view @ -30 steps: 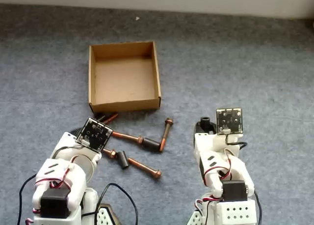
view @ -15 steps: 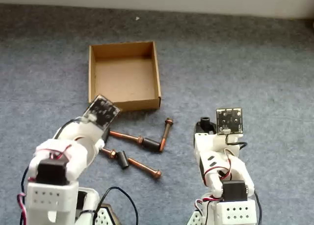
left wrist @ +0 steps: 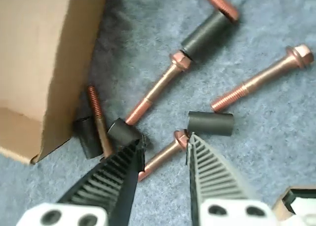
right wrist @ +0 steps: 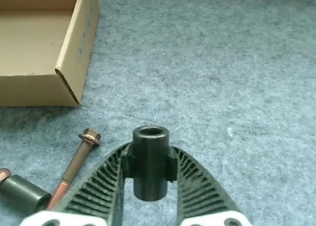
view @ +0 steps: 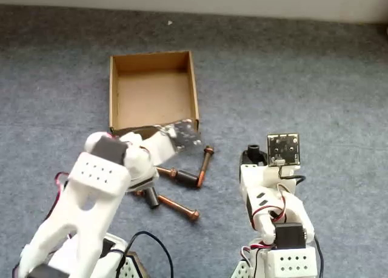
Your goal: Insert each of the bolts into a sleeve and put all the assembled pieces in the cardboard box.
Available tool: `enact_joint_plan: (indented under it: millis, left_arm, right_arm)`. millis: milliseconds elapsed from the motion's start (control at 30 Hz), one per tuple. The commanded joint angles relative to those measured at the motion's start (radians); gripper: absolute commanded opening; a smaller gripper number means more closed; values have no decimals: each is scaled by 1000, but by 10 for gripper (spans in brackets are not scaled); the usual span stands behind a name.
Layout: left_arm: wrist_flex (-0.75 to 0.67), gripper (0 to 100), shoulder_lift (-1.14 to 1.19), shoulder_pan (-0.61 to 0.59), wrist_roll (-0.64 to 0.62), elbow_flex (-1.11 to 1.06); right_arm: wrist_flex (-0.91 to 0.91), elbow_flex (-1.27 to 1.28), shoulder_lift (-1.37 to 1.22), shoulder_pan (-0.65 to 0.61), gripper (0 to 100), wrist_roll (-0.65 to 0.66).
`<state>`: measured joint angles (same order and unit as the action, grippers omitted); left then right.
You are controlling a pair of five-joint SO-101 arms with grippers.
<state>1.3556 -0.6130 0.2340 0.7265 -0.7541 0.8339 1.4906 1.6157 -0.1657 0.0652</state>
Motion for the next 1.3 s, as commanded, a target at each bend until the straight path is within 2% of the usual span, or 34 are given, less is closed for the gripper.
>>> enact_joint_plan:
  millis: [0,200,433,833,1100,1167,1267]
  left_arm:
    - [-48,164,189,85,54,90]
    - [-147,164,406,128,133,147]
    - [-166,164,578,122,242,211]
    - [-166,163,779,125,236,346]
    - [-160,14,888,128,235,401]
    - [-158,6,892,128,230,404]
    - [-158,6,891,122,157,409]
  right_arm:
    - [-24,-10,19,7,5,-2]
    - [-24,-10,19,7,5,-2]
    - [-24,-10,19,5,5,0]
    - [-24,-10,19,4,5,0]
    - [-24,-10,19,4,5,0]
    - [-24,-10,19,4,5,0]
    - [-24,-10,19,4,5,0]
